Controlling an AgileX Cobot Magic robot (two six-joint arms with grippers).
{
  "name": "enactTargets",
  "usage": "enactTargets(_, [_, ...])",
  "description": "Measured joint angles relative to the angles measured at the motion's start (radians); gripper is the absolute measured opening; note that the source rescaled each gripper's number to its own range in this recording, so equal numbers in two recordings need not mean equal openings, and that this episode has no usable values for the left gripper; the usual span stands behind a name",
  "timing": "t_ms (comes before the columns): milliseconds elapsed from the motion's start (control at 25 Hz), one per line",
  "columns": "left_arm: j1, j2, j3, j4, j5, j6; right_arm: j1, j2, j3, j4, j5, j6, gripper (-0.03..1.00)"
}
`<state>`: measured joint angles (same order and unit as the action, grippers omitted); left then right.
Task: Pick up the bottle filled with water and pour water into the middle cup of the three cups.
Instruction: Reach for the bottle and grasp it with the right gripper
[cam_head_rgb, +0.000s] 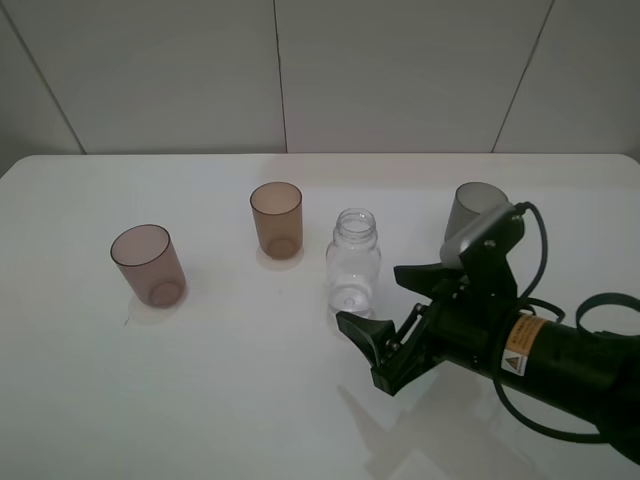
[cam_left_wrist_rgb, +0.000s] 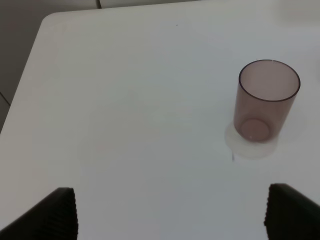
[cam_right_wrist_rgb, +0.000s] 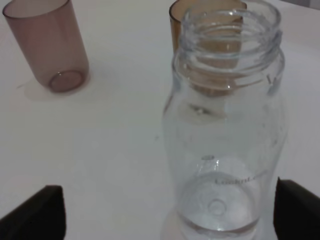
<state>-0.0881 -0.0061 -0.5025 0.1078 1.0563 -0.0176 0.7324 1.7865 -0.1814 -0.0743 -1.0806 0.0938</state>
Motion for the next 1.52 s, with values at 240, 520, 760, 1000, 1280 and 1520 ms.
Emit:
enactTargets(240, [0.000, 0.000, 0.000, 0.000, 0.000, 0.000, 0.000, 0.084, -0.036, 0.050, -0.053, 0.001, 1.00])
enactTargets(520, [0.000, 0.000, 0.000, 0.000, 0.000, 0.000, 0.000, 0.153, -0.100, 0.091, -0.060, -0.008, 1.00])
enactTargets(760, [0.000, 0.000, 0.000, 0.000, 0.000, 0.000, 0.000, 0.221, -0.144, 0.152, -0.083, -0.010, 1.00])
enactTargets(1000, [0.000, 0.000, 0.000, 0.000, 0.000, 0.000, 0.000, 0.242, -0.192, 0.158, -0.112, -0.010, 1.00])
enactTargets(1280, [0.000, 0.000, 0.000, 0.000, 0.000, 0.000, 0.000, 0.297, -0.223, 0.158, -0.127, -0.010, 1.00])
enactTargets(1520, [0.000, 0.000, 0.000, 0.000, 0.000, 0.000, 0.000, 0.332, -0.223, 0.158, -0.127, -0.010, 0.94])
